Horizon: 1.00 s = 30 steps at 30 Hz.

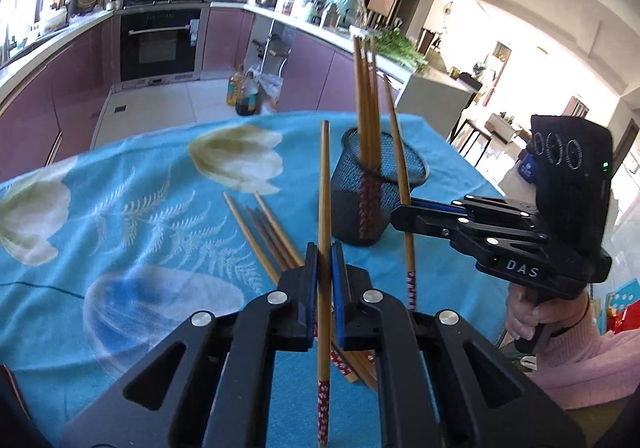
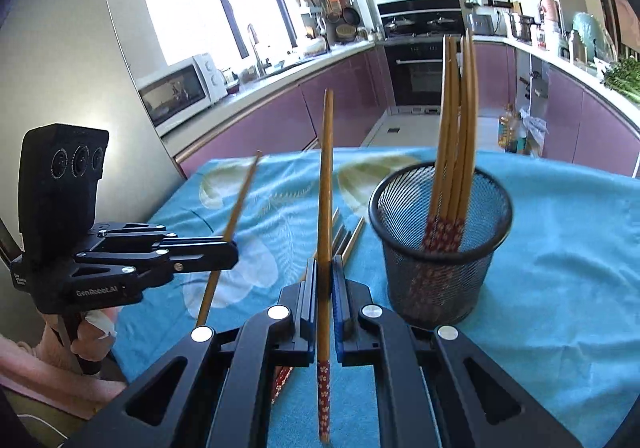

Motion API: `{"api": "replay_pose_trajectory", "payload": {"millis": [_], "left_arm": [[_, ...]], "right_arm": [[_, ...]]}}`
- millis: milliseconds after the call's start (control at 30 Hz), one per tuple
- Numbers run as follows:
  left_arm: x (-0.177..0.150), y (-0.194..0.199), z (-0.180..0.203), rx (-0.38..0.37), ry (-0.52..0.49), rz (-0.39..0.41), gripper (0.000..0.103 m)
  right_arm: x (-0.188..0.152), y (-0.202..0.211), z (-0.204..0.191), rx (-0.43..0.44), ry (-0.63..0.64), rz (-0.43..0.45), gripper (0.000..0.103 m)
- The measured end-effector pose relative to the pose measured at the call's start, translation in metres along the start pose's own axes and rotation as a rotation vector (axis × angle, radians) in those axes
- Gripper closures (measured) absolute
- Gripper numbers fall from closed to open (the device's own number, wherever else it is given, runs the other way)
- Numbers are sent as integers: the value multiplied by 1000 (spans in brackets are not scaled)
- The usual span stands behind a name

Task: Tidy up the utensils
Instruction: 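Carry both upright chopsticks over the mesh cup with both tools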

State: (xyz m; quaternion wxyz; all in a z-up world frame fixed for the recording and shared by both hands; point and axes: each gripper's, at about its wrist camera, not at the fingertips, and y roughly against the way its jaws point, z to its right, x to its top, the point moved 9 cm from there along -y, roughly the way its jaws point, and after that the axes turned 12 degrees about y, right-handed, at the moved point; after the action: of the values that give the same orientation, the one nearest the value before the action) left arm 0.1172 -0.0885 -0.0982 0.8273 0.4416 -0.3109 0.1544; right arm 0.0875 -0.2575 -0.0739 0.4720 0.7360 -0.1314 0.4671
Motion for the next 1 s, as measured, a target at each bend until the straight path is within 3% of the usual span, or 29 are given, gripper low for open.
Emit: {"api": "replay_pose_trajectory", "payload": {"millis": [367, 1000], "left_arm": [[22, 39, 22, -92, -17, 83, 96], [95, 51, 71, -165, -73, 216, 96]], "right_arm": [[19, 30, 12, -27, -5, 89, 97], [66, 65, 39, -110, 55, 194, 97]]}}
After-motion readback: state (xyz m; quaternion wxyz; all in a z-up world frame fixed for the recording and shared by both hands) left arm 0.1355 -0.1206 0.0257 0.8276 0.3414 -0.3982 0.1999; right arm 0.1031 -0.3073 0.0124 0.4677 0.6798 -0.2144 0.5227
